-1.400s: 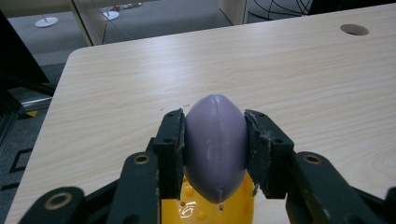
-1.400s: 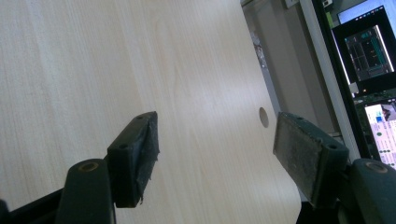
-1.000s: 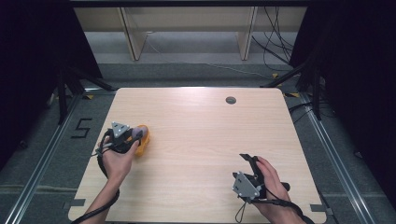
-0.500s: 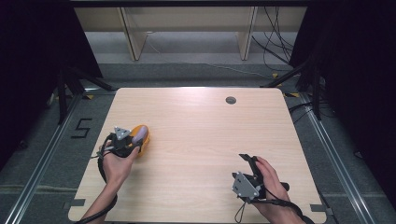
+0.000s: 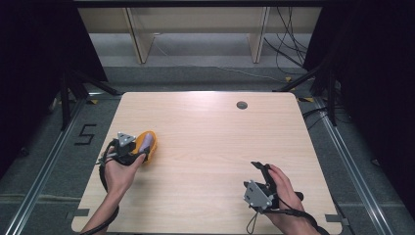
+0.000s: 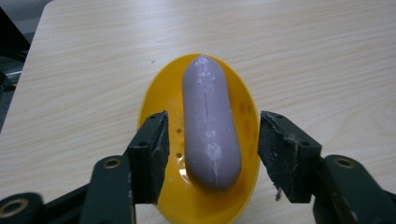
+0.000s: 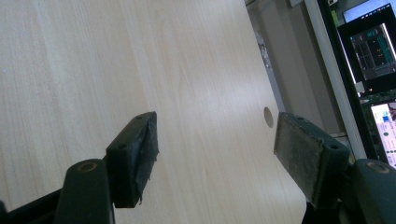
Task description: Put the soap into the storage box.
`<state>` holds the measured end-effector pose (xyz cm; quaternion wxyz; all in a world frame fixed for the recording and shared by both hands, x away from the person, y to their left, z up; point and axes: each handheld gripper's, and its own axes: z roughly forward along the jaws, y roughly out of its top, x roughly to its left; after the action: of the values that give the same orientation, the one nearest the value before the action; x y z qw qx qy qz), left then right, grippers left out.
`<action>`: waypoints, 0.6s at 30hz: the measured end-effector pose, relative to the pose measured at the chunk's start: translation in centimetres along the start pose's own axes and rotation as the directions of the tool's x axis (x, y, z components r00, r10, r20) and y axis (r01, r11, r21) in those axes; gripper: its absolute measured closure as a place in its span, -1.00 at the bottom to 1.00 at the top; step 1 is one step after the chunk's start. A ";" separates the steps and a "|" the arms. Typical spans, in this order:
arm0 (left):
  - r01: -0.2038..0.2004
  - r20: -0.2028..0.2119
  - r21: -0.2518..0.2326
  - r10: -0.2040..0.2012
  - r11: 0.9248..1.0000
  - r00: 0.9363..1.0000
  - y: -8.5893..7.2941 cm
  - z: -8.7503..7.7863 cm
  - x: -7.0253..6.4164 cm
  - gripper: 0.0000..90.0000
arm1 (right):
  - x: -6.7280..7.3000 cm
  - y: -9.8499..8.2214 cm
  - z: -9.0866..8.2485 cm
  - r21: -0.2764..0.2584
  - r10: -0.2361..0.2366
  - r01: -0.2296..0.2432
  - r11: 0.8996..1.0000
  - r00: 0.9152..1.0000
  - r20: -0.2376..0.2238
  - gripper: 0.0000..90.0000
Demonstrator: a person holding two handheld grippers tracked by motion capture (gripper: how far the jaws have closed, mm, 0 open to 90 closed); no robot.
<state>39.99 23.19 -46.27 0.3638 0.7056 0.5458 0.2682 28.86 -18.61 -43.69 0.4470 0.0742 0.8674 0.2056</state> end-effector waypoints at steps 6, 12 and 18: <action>-0.018 0.040 -0.041 0.020 0.999 0.999 -0.4 -2.5 0.6 -0.32 | 0.0 -0.2 0.1 0.005 0.010 -0.010 1.000 1.000 -0.005 -0.31; 0.000 0.102 -0.077 0.007 0.997 0.995 -4.9 -5.6 1.3 -0.39 | 0.0 -0.7 0.3 -0.007 0.031 -0.031 1.000 0.999 -0.022 -0.31; 0.067 0.144 -0.035 -0.062 0.997 0.988 -8.5 -6.4 1.4 -0.33 | -0.1 -1.4 0.6 -0.003 0.081 -0.081 0.997 0.995 -0.056 -0.30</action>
<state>30.47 27.17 -49.35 0.4242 0.6975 0.5355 0.2160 29.49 -19.75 -44.49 0.4143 0.1024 0.8753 0.2276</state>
